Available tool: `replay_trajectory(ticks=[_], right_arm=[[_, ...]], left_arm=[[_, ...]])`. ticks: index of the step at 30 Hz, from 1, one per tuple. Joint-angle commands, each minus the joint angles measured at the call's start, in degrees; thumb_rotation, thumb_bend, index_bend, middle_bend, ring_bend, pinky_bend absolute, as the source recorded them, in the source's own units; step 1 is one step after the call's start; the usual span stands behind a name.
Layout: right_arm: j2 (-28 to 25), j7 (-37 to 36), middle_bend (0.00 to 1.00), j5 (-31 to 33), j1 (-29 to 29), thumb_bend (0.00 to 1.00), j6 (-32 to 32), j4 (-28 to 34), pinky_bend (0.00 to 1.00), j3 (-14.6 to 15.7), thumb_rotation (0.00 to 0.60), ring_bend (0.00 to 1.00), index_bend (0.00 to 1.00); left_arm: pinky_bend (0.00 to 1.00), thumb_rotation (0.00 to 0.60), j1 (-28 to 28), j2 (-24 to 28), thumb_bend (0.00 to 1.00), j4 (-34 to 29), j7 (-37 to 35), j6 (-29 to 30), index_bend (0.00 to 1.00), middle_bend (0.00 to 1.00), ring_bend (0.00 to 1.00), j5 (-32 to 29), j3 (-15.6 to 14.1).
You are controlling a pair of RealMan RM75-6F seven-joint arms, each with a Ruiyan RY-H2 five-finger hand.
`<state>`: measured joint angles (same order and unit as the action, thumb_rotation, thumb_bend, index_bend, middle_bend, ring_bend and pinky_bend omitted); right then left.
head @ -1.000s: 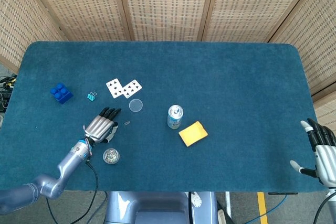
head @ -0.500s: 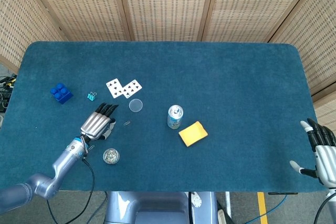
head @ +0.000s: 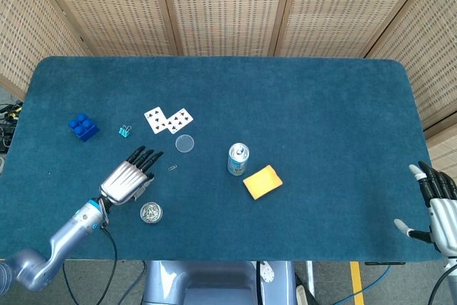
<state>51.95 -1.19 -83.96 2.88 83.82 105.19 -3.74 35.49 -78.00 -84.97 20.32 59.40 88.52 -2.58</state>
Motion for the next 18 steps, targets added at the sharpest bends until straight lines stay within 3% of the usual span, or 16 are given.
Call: replay_trajectory(ticks=[1, 8, 18], right_arm=[[-0.07, -0.1, 0.0, -0.1, -0.06, 0.0, 0.11, 0.06, 0.0, 0.03, 0.6, 0.0, 0.05], [-0.25, -0.45, 0.0, -0.24, -0.16, 0.0, 0.34, 0.1, 0.0, 0.01, 0.6, 0.0, 0.05], [-0.44, -0.78, 0.0, -0.08, -0.12, 0.0, 0.26, 0.13, 0.0, -0.08, 0.6, 0.0, 0.05]], left_arm=[[0.0, 0.6, -0.7, 1.91, 0.44, -3.45, 2.91, 1.0, 0.66, 0.0, 0.0, 2.32, -1.78], [0.0, 0.6, -2.7, 2.96, 0.44, -7.63, 5.9, 1.6, 0.66, 0.0, 0.0, 5.32, -5.17], [0.0, 0.6, -3.82, 1.25, 0.44, -6.4, 4.37, 0.42, 0.66, 0.0, 0.0, 4.55, -5.47]])
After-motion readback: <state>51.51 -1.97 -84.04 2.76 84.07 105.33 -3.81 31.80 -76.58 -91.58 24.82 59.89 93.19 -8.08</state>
